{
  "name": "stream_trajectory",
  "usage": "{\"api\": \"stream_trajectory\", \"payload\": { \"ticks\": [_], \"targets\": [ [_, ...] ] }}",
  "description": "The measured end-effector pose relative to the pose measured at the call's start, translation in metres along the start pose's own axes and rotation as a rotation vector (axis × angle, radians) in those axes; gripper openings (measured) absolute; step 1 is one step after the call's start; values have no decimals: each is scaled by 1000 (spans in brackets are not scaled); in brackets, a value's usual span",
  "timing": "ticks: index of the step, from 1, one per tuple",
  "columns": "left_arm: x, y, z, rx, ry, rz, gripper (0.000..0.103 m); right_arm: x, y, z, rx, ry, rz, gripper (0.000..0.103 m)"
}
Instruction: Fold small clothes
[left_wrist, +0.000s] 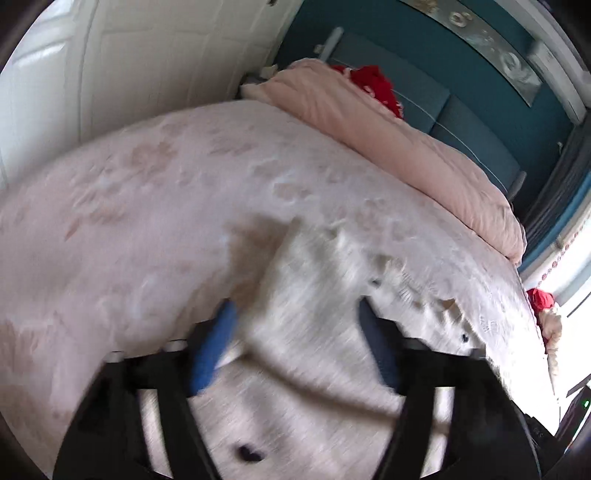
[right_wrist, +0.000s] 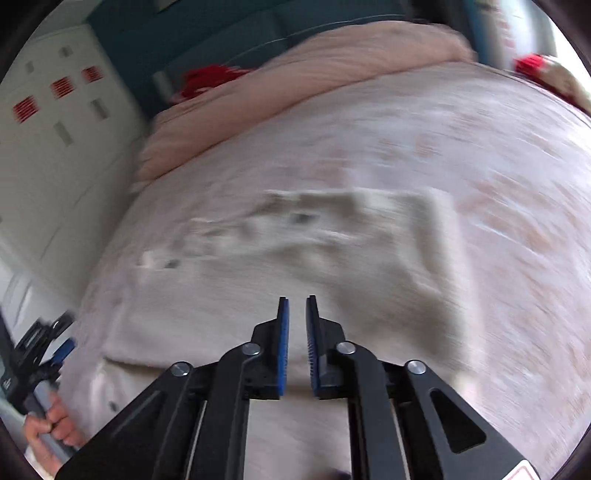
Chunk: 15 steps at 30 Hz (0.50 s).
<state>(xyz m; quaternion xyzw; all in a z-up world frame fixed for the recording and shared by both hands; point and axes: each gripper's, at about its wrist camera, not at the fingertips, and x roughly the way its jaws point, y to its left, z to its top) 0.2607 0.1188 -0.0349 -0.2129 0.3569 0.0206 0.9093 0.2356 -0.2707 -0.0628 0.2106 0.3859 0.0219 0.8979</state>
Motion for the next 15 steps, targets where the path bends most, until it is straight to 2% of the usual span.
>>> {"api": "stream_trajectory", "payload": {
  "ticks": [1, 3, 5, 8, 9, 10, 11, 12, 15],
  "targets": [
    [9, -9, 3, 15, 17, -10, 73, 10, 14, 5, -23, 5, 16, 9],
    [45, -30, 6, 67, 109, -9, 73, 37, 45, 12, -88, 41, 40, 9],
    [81, -41, 0, 120, 191, 36, 70, 64, 69, 12, -110, 94, 81, 9],
    [114, -33, -10, 147, 219, 136, 68, 114, 106, 6, -196, 177, 85, 9],
    [121, -26, -10, 132, 228, 142, 68, 122, 110, 3, -213, 191, 78, 9],
    [124, -21, -11, 126, 222, 136, 68, 130, 110, 5, -219, 205, 70, 8],
    [124, -18, -10, 148, 192, 149, 68, 140, 105, 7, -210, 207, 51, 0],
    [124, -19, -9, 176, 182, 177, 68, 142, 90, 13, -165, 187, 46, 0],
    [128, -12, -6, 199, 176, 180, 68, 120, 16, 24, 73, 85, 2, 0]
  ]
}}
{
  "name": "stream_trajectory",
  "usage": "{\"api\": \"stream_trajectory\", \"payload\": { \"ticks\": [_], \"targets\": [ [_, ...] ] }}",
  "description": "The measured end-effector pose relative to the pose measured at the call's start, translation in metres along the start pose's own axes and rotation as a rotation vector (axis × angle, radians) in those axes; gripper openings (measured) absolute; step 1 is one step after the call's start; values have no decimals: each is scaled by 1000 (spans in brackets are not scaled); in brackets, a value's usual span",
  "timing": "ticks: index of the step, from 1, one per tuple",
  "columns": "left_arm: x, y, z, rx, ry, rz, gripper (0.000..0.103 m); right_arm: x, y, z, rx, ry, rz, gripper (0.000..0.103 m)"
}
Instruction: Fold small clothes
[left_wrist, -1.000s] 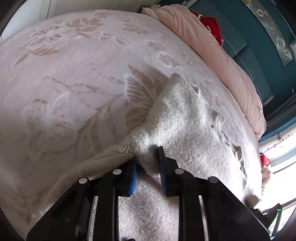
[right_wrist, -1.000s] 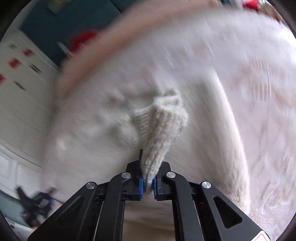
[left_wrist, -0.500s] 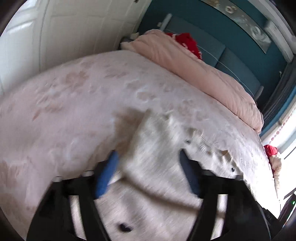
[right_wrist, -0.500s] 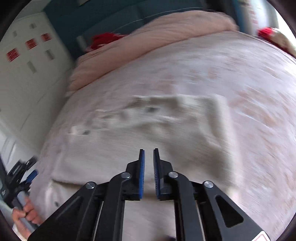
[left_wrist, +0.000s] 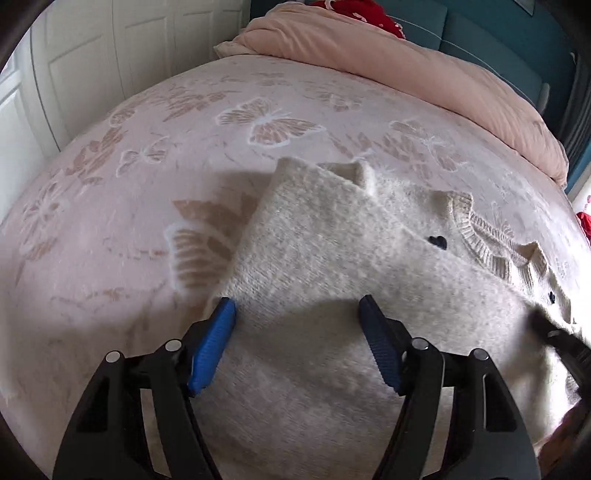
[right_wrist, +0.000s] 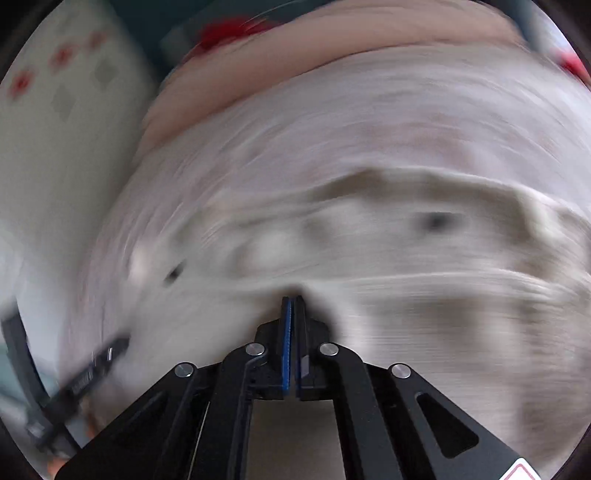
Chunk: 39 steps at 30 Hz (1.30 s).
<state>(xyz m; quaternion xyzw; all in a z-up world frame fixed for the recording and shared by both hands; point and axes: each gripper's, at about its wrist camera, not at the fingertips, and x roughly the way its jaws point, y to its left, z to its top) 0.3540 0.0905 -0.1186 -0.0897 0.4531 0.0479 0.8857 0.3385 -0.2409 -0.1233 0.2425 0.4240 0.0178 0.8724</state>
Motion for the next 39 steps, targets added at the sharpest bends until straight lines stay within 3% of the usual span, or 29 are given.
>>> {"api": "stream_trajectory", "payload": {
  "ticks": [2, 3, 6, 8, 10, 11, 13, 15, 18, 20, 24, 31, 33, 36, 39],
  "targets": [
    [2, 3, -2, 8, -15, -11, 68, -16, -46, -6, 74, -23, -17, 0],
    [2, 1, -2, 18, -22, -4, 68, -25, -60, -10, 102, -25, 19, 0],
    [-2, -5, -5, 40, -37, 20, 69, -74, -67, -23, 91, -79, -61, 4],
    [-13, -2, -7, 34, -49, -3, 69, -100, -68, -35, 49, -105, -80, 6],
    [-33, 4, -15, 43, -71, -15, 69, -102, -78, -53, -10, -43, -162, 6],
    [-40, 7, -22, 52, -71, -12, 74, -97, -84, -58, -29, -10, -199, 0],
    [-53, 21, -38, 60, -45, -4, 77, -110, -91, -66, -16, -8, -188, 0],
    [-68, 45, -58, 42, -17, -20, 77, -135, -89, -72, -16, -40, -204, 12],
    [-84, 84, -91, -7, 44, 15, 78, -166, -93, -94, -5, -65, -206, 26],
    [-98, 103, -110, -19, 57, 5, 78, -182, -102, -118, 12, -25, -228, 28],
    [-127, 111, -140, 52, 99, -12, 81, -214, -118, -167, 36, 60, -248, 50],
    [-160, 113, -193, 83, 246, -158, 93, -261, -128, -247, 63, 251, -145, 60],
    [-166, 115, -210, 76, 290, -195, 96, -261, -126, -265, 59, 310, -117, 61],
    [-172, 111, -223, 90, 311, -212, 98, -262, -114, -277, -12, 316, -138, 66],
    [-167, 111, -228, 47, 344, -230, 98, -252, -107, -279, -8, 333, -101, 68]
  ]
}}
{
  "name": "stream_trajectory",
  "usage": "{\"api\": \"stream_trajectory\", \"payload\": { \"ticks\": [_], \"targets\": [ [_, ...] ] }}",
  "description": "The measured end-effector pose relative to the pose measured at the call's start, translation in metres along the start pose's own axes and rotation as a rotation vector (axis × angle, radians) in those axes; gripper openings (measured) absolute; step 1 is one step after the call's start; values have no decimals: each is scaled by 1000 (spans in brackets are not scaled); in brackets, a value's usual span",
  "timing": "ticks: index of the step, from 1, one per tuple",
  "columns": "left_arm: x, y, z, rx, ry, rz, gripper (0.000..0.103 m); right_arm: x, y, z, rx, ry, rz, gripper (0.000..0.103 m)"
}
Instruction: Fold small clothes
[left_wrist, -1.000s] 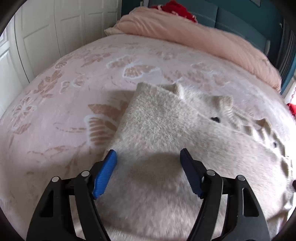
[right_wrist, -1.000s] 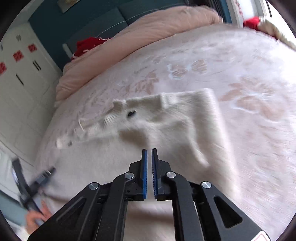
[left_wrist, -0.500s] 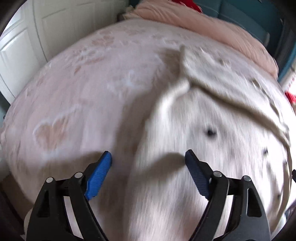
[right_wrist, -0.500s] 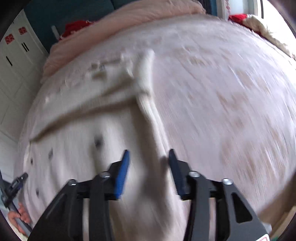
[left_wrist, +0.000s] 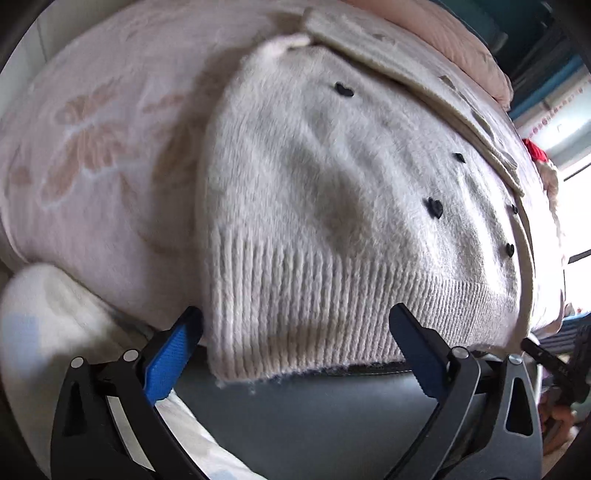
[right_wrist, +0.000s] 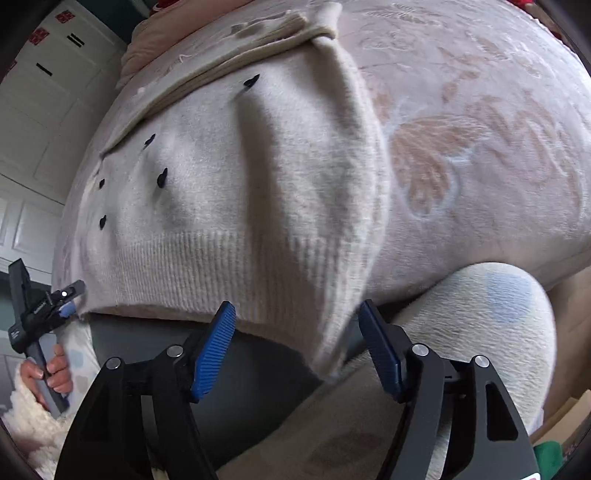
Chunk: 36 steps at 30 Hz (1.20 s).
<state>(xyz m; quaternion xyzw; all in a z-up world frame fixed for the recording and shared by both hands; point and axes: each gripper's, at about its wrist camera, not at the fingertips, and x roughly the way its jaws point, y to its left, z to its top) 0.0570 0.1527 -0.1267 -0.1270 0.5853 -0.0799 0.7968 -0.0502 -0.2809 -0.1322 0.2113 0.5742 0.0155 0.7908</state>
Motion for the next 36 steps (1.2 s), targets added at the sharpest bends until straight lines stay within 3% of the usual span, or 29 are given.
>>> {"api": "stream_trajectory", "payload": {
  "ticks": [2, 4, 6, 8, 9, 10, 11, 13, 16, 22, 25, 29, 32, 34, 36],
  "targets": [
    [-1, 2, -1, -40, -18, -15, 98, 8, 4, 3, -3, 16, 15, 68],
    [-3, 6, 1, -90, -33, -36, 95, 13, 7, 5, 12, 16, 40, 59],
    [-8, 12, 0, -131, -51, -23, 82, 16, 5, 6, 31, 27, 35, 14],
    [-14, 20, -3, -150, -54, 3, 49, 12, -4, 6, 62, 10, 73, 11],
    [-18, 26, -3, -163, -54, -6, 38, 7, -5, 4, 67, -12, 89, 10],
    [-20, 31, -3, -176, -49, -34, 12, 2, -6, 3, 62, -27, 95, 10],
    [-21, 39, -3, -210, -33, -98, 8, -4, -5, 2, 53, -48, 102, 9],
    [-27, 44, -4, -228, -42, -119, 7, -15, -1, 2, 42, -77, 119, 9],
    [-45, 33, -5, -175, -80, -122, 6, -38, 7, 5, 9, -114, 139, 8],
    [-107, 6, -18, -2, -119, -135, 6, -93, 24, 0, -190, -110, 85, 7],
    [-137, -1, -38, 67, -89, -150, 5, -112, 22, -12, -247, -54, 81, 7],
    [-157, -8, -73, 143, -46, -141, 5, -124, 19, -52, -329, 52, 65, 7],
    [-162, -4, -104, 145, 54, -146, 5, -126, 16, -84, -353, 142, 84, 7],
    [-174, -4, -115, 144, 84, -153, 5, -133, 15, -93, -331, 168, 123, 7],
    [-192, -9, -106, 143, 43, -156, 5, -151, 16, -87, -289, 139, 177, 7]
  ]
}}
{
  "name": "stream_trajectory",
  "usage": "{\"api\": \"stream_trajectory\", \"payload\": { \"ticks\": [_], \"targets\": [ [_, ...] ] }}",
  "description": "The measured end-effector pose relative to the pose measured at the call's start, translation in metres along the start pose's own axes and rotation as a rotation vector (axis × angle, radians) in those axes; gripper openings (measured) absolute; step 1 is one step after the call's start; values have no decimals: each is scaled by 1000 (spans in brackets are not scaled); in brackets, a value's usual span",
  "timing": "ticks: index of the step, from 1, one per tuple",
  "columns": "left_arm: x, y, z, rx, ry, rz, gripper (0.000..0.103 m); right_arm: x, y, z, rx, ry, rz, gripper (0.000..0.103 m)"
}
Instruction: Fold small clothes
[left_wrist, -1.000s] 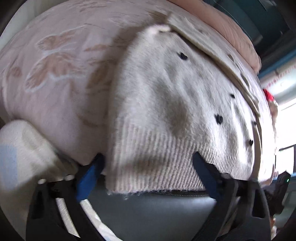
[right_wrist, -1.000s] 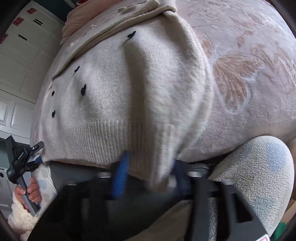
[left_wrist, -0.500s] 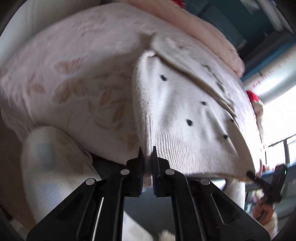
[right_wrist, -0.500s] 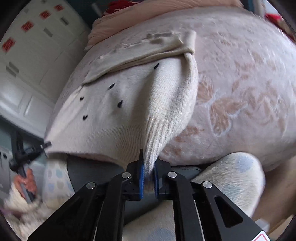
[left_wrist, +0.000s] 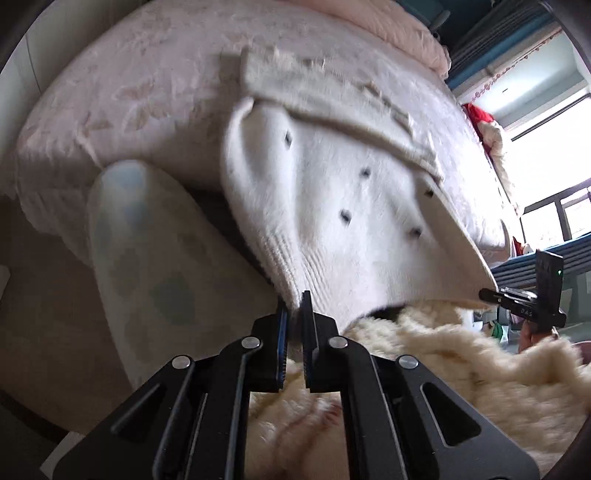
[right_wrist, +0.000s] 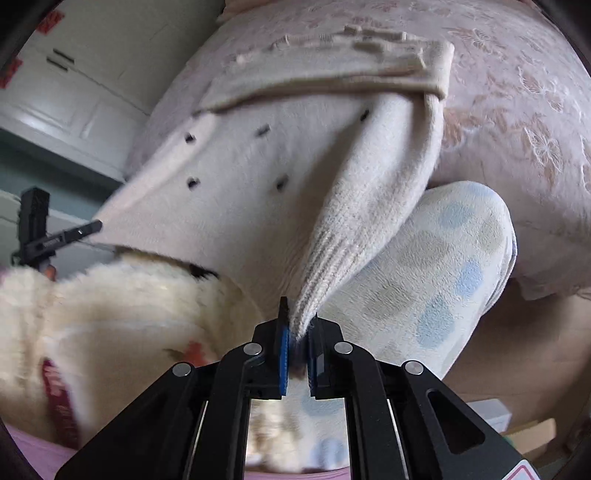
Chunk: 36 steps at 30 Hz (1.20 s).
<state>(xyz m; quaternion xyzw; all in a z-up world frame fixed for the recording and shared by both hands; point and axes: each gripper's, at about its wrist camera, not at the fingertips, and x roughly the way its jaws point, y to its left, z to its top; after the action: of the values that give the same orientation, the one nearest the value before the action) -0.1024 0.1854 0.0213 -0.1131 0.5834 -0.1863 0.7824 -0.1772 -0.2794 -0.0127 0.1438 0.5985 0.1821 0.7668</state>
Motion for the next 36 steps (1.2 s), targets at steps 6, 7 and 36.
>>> {"api": "stream_trajectory", "payload": {
  "ticks": [6, 7, 36],
  "targets": [
    [-24, -35, 121, 96, -308, -2, 5, -71, -22, 111, 62, -392, 62, 7],
    [-18, -39, 146, 110, -361, 15, 5, -74, -29, 132, 70, -443, 59, 7],
    [196, 31, 306, -67, -189, 235, 9, 54, -106, 285, 217, -562, -213, 6]
  ]
}}
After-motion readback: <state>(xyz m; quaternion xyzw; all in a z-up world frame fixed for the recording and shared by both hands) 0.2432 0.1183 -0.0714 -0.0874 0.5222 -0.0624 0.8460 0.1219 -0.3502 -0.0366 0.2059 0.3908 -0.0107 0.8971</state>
